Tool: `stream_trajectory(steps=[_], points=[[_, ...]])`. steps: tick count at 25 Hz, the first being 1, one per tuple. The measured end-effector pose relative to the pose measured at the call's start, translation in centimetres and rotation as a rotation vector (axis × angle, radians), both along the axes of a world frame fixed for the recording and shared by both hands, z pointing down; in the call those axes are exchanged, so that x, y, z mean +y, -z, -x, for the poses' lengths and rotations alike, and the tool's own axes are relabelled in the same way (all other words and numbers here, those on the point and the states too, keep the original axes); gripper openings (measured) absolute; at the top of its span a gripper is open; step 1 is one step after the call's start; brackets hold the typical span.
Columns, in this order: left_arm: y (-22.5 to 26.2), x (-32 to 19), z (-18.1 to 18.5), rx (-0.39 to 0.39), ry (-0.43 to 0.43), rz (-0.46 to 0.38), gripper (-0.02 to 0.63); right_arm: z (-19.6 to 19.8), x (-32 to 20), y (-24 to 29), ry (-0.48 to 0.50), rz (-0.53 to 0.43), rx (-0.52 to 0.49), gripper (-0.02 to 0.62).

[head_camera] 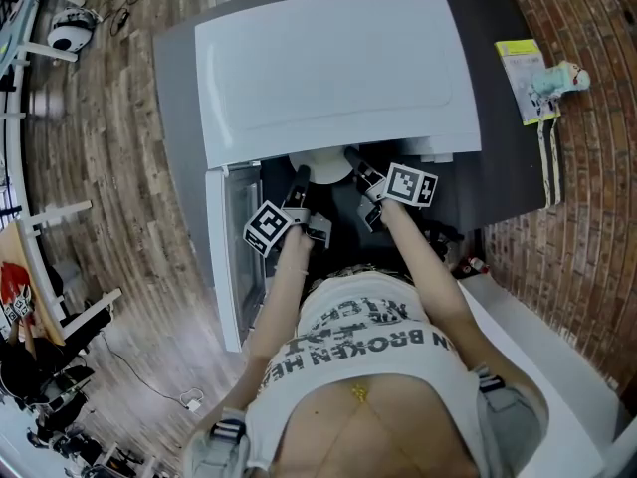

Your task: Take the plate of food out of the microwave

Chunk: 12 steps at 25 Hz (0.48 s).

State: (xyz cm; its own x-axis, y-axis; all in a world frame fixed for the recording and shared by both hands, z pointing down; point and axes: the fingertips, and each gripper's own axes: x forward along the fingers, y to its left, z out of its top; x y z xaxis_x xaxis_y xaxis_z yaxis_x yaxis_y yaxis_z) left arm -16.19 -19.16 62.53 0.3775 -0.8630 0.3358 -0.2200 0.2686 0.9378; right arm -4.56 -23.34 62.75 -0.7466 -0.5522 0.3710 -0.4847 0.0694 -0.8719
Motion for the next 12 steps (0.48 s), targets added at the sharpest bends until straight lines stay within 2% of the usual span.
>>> stream_trajectory(steps=[12], points=[[0.48, 0.16, -0.15, 0.0, -0.001, -0.029, 0.021, -0.18, 0.24, 0.78, 0.004, -0.029, 0.008, 0.044]])
